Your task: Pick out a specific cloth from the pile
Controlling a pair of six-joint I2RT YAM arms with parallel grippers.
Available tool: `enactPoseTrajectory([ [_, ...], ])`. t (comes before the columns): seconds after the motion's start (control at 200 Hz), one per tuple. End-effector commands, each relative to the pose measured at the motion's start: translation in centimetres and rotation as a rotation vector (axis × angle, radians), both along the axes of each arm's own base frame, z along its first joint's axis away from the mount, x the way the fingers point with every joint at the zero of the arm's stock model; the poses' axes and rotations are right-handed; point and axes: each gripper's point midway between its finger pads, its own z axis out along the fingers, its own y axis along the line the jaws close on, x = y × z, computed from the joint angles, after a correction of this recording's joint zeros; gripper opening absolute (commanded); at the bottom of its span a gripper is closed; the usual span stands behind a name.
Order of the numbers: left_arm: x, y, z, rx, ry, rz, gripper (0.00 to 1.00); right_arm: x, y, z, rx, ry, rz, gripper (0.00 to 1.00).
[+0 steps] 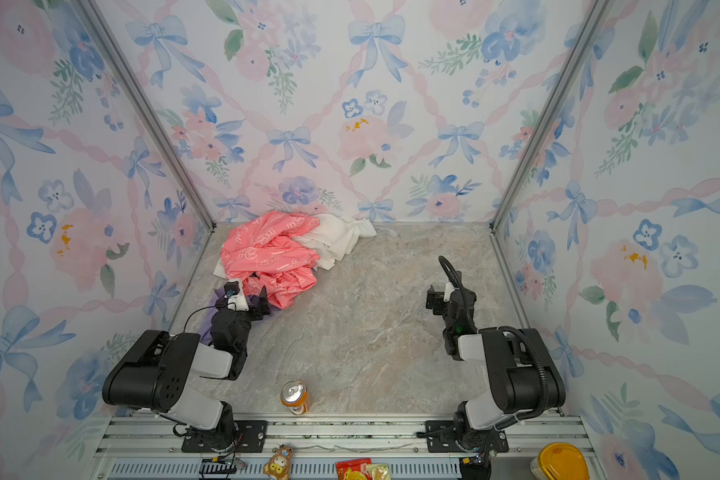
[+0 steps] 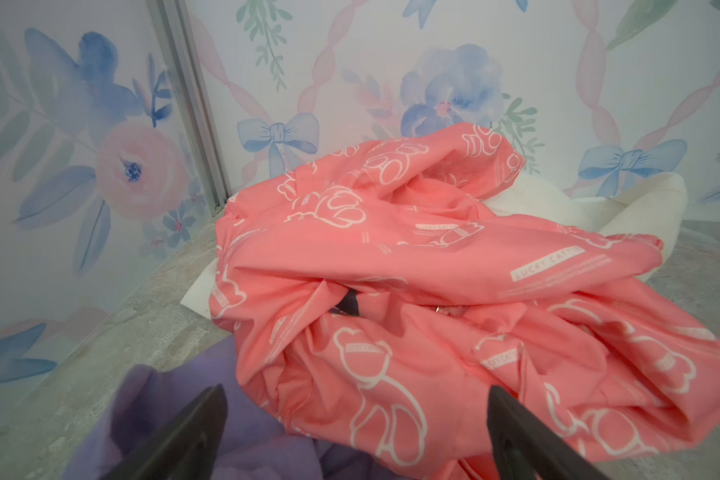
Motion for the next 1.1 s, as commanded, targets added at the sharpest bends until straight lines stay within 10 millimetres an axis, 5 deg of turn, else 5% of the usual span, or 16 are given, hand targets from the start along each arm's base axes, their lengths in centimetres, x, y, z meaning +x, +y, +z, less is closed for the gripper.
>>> enactPoseTrajectory([
  [0.0, -0.1, -0.2, 0.4, 0.018, -0.020, -0.005, 0.98, 0.3, -0.2, 0.4, 0.010, -0.014, -0.006, 0.97],
  [0.855, 0.0, -0.2, 0.5, 0.017, -0.021, -0.004, 0.98, 0.3, -0.2, 0.4, 0.009, -0.012, -0.007, 0.97],
  [1.095, 0.0, 1.0, 1.5, 0.004, -0.033, 0.074, 0.98, 0.3, -0.5, 1.8, -0.039, -0.028, -0.070, 0.97],
])
